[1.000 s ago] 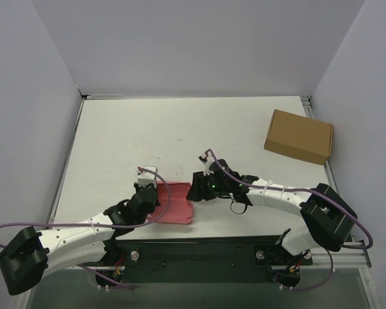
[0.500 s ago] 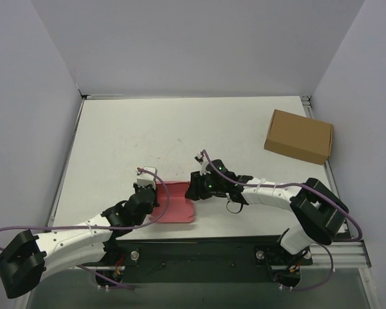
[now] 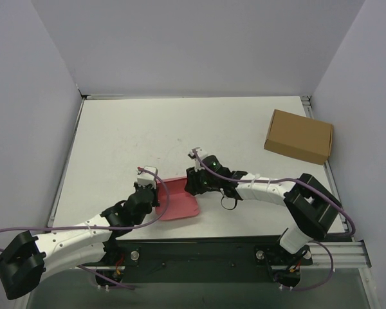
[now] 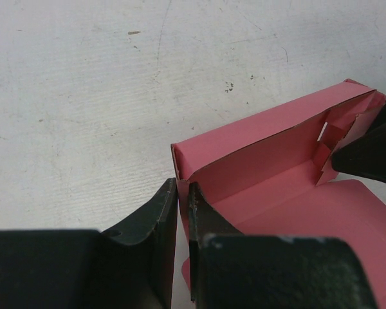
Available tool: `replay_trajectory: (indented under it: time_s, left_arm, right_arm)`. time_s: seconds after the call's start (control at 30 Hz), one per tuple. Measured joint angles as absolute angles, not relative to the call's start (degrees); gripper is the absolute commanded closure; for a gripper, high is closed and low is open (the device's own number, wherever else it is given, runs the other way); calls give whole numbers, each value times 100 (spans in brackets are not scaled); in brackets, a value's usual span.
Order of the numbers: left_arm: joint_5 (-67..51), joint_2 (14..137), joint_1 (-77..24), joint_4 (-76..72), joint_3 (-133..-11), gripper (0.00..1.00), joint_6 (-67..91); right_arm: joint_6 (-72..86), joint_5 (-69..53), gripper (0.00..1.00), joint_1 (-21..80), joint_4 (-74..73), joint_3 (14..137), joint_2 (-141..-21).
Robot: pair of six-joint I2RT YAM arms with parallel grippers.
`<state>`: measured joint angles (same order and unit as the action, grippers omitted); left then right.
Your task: Fold the paper box
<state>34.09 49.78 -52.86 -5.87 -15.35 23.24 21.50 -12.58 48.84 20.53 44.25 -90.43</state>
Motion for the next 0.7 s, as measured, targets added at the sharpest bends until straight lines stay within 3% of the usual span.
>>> replay_trajectory:
  time_s: [0.3, 0.7]
  left_arm:
    - [3361, 4969, -5275, -582, -1535, 100, 2283]
    - [3297, 4969, -5275, -668, -1535, 100, 2268]
  right_arm:
    - [2119, -908, 86, 4921, 2080, 4482, -9268]
    - [2550, -207, 88, 5011, 2296, 4569, -9474]
